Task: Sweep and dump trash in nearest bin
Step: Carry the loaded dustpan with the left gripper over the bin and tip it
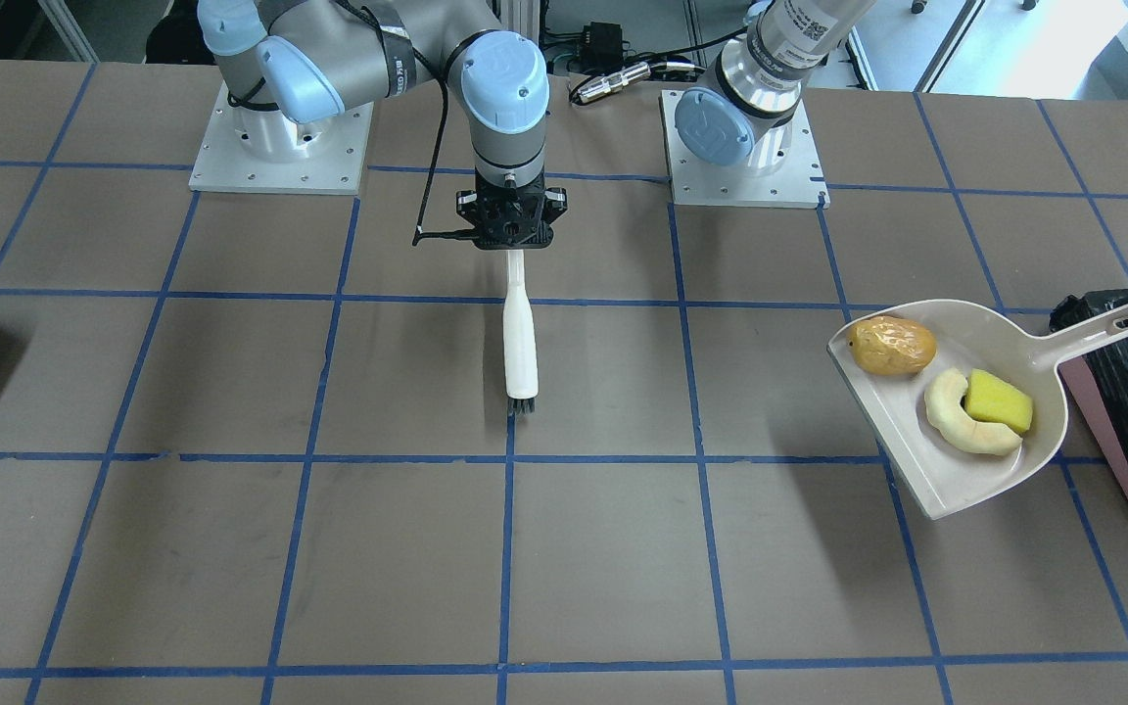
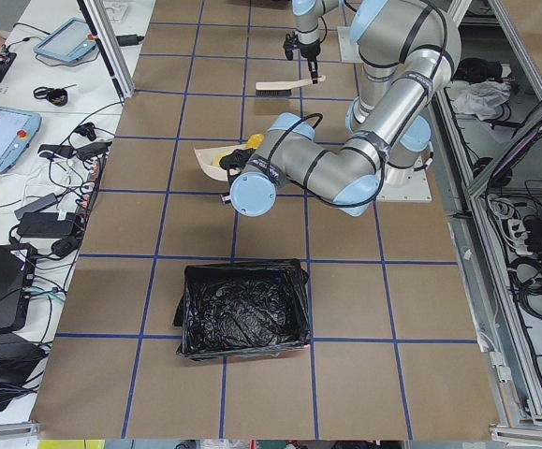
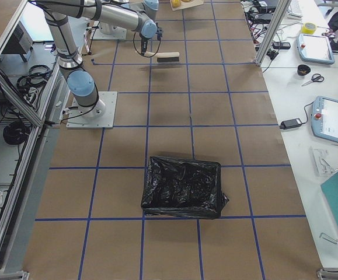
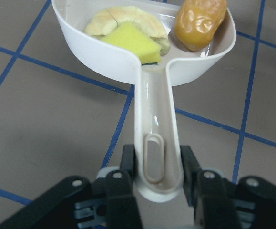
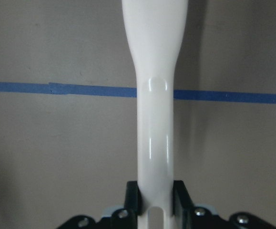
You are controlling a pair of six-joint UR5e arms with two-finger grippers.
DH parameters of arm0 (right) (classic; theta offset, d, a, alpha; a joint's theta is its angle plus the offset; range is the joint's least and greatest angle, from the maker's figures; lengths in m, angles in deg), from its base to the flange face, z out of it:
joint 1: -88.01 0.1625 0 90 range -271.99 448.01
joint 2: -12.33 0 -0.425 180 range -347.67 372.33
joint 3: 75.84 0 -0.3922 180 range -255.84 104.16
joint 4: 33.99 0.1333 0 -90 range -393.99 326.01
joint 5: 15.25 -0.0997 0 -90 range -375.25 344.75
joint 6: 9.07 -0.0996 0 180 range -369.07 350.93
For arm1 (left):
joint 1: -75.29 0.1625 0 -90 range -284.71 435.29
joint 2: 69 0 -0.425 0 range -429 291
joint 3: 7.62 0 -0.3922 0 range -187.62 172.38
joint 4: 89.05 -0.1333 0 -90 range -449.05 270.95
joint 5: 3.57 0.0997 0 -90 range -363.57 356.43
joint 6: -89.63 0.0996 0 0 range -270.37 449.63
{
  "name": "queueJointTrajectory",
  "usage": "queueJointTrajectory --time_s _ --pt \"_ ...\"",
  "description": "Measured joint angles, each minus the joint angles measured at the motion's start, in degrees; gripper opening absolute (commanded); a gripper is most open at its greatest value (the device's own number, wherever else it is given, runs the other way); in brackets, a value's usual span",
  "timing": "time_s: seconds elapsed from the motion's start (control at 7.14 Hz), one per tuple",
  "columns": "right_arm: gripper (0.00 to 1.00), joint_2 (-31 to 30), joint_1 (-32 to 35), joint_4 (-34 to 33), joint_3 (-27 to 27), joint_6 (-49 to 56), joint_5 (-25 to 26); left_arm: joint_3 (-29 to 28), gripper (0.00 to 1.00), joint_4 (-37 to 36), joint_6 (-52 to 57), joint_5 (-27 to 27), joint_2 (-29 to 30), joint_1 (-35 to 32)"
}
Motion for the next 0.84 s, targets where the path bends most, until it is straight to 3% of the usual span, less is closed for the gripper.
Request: queueJointTrajectory --time_s 0.84 --pt "0.00 0.4 -0.9 -1.3 -0.3 0.0 -0.4 -1.9 0.00 3.8 0.0 -2.2 -2.0 7.2"
